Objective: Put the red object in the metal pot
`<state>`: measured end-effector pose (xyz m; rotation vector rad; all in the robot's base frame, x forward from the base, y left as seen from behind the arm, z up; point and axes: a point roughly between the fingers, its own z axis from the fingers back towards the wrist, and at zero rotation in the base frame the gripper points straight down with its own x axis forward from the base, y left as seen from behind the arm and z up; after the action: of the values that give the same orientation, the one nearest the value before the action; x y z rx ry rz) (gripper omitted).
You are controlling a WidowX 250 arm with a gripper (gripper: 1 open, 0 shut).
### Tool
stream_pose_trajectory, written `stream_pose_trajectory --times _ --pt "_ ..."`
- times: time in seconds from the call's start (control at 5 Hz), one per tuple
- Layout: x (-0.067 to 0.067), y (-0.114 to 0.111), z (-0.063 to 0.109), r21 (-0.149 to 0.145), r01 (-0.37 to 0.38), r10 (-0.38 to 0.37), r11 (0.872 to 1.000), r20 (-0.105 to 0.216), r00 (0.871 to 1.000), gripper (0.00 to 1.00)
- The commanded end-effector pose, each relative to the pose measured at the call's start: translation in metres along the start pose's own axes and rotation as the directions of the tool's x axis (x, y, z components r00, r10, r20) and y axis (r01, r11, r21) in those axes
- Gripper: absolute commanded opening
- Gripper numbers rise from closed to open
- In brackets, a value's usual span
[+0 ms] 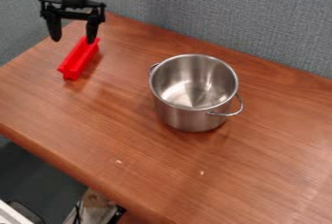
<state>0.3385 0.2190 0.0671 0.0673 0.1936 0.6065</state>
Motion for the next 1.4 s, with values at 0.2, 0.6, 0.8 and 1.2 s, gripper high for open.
stream_pose_trajectory --times 0.2,0.6,0.8,1.2 --pt "0.006 -0.002 0.013 -0.001 0.050 -0.050 0.999 0.048 0.998 1.00" --pt "0.002 -0.009 -0.009 0.067 0.275 -0.277 0.959 0.010 0.961 1.00" --pt "0.004 0.000 -0.012 0.059 0.294 -0.294 0.954 -0.017 0.956 0.00" --pt "0.000 0.004 0.007 0.014 0.298 -0.298 0.954 -0.008 0.955 0.00"
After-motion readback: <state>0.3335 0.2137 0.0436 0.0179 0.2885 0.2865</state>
